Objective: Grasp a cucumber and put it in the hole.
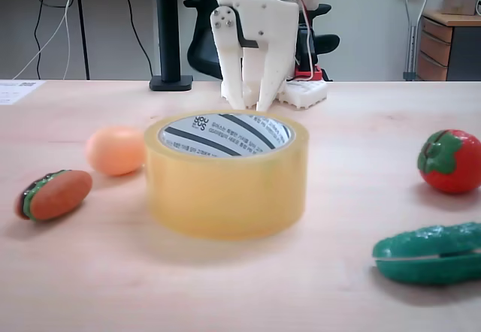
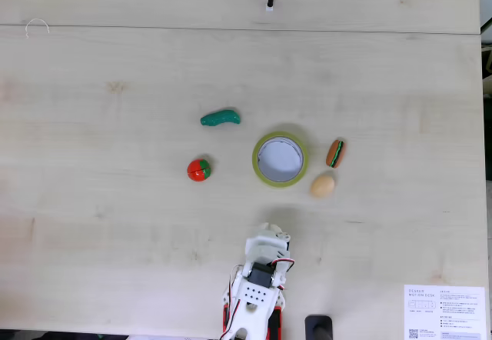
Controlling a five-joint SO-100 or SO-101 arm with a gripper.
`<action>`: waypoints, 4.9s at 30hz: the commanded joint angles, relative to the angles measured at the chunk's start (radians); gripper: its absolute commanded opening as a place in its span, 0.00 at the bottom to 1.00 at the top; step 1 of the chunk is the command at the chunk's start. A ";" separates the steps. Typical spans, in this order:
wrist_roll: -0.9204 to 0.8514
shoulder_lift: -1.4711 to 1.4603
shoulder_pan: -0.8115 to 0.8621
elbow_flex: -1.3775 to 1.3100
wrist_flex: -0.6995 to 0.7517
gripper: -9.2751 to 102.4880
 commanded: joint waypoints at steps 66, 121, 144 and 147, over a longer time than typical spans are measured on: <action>0.187 -1.424 -0.278 -1.624 -0.109 0.08; 1.405 -1.991 -0.495 -1.729 -0.730 0.08; 0.052 -1.841 -0.334 -1.447 -0.730 0.08; 0.037 -1.824 -0.324 -1.422 -0.730 0.08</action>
